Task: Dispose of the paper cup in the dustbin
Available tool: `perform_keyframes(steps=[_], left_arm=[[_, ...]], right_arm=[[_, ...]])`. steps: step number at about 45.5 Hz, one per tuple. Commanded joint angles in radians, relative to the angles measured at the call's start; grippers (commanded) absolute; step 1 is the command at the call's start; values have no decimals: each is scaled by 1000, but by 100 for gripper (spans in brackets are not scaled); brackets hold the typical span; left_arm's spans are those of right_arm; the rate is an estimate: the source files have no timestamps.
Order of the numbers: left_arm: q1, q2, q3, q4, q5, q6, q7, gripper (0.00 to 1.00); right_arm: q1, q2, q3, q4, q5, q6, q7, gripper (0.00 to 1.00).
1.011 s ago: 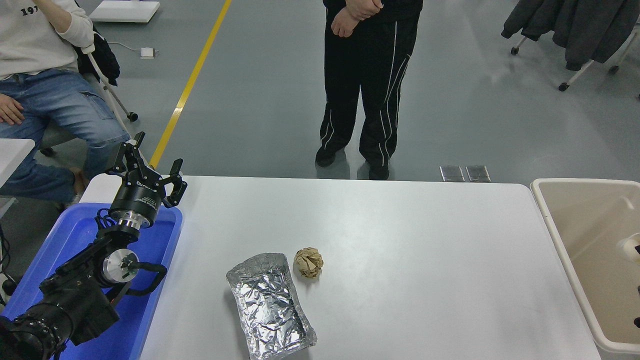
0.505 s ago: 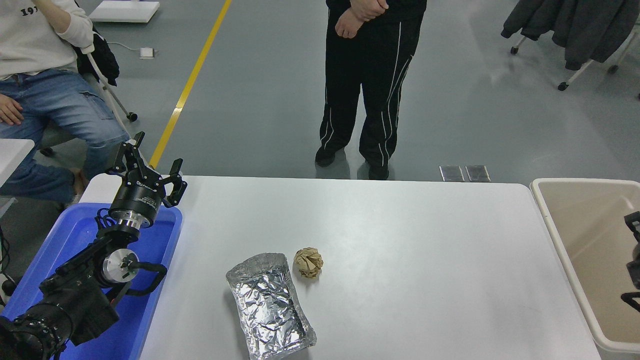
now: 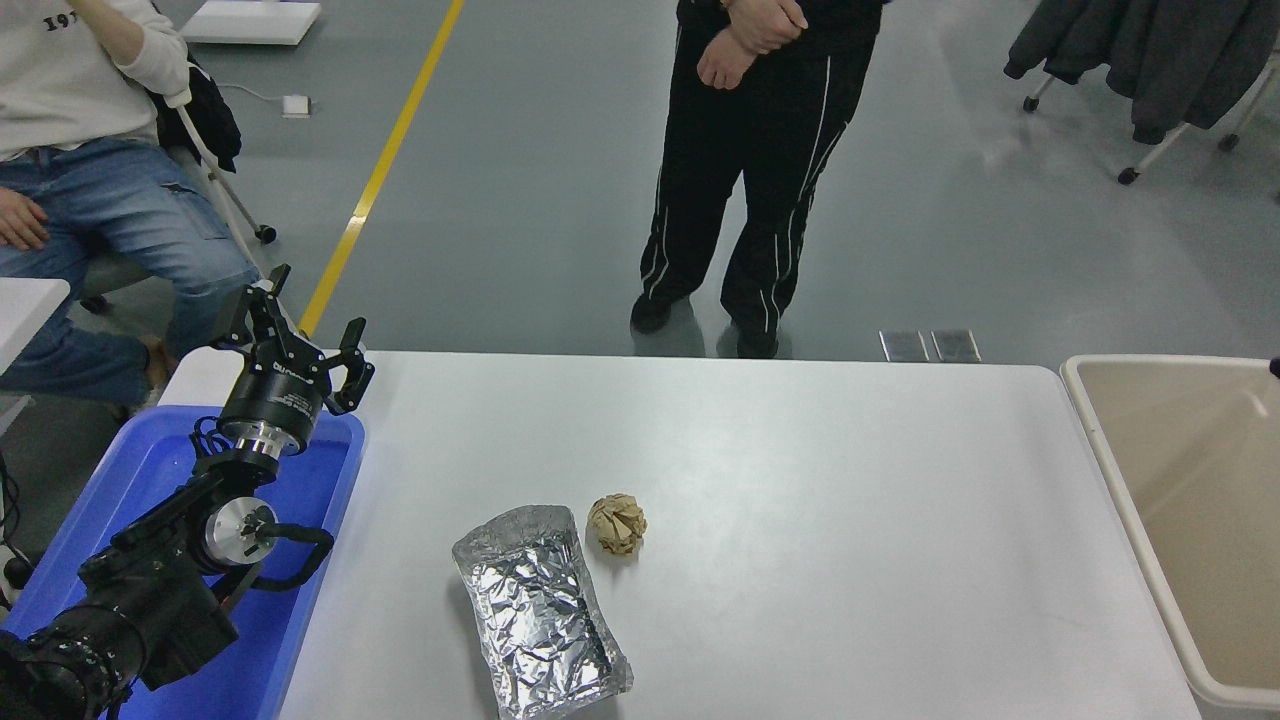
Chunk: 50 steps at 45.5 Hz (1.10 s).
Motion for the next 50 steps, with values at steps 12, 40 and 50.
perform_keyframes(steps=[12, 40, 50], left_arm=[[0, 1, 0, 0, 0, 0, 0, 100], [0, 0, 0, 0, 0, 0, 0, 100], [0, 0, 0, 0, 0, 0, 0, 100]], right_arm=[[-332, -78, 614, 545, -2, 124, 109, 99], [-858, 195, 905, 725, -22, 189, 155, 99], [-890, 261, 905, 723, -22, 206, 155, 99]])
